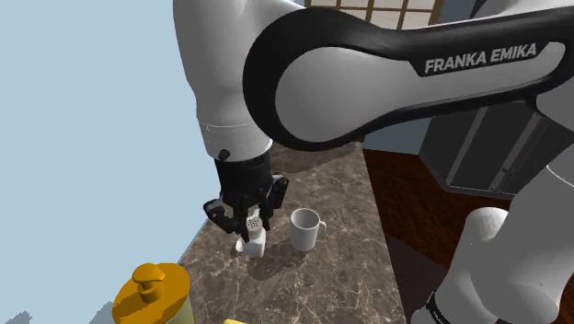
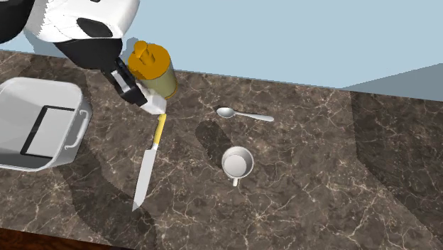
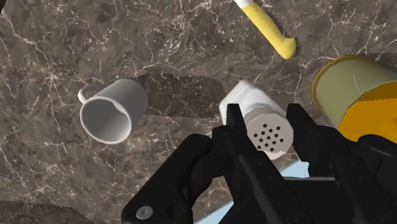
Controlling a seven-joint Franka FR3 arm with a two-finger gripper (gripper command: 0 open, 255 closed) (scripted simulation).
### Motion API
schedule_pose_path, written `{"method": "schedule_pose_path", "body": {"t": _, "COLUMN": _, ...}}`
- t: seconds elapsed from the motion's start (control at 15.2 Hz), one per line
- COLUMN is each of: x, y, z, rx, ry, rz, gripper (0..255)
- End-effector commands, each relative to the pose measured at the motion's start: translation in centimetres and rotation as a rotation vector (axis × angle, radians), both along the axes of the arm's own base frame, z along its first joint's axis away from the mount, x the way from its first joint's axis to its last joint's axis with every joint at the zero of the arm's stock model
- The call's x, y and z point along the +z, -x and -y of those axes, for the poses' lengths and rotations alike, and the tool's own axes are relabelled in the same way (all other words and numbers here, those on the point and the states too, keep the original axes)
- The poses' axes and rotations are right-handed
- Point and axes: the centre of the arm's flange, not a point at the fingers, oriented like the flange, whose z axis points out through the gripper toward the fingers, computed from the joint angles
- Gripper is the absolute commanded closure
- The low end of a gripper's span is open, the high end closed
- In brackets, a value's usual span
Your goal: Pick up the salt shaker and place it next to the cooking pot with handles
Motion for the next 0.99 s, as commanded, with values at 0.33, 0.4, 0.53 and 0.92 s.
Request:
{"method": "schedule_pose_path", "body": {"t": 0.33, "x": -0.1, "y": 9.0, "z": -2.7, "rx": -0.001, "ry": 0.0, "rz": 0.0, "gripper": 255}}
{"method": "schedule_pose_path", "body": {"t": 0.4, "x": -0.1, "y": 10.3, "z": -3.0, "rx": -0.001, "ry": 0.0, "rz": 0.0, "gripper": 255}}
{"method": "schedule_pose_path", "body": {"t": 0.53, "x": -0.1, "y": 12.8, "z": -3.7, "rx": -0.001, "ry": 0.0, "rz": 0.0, "gripper": 255}}
{"method": "schedule_pose_path", "body": {"t": 0.92, "x": -0.1, "y": 20.5, "z": -5.8, "rx": -0.001, "ry": 0.0, "rz": 0.0, "gripper": 255}}
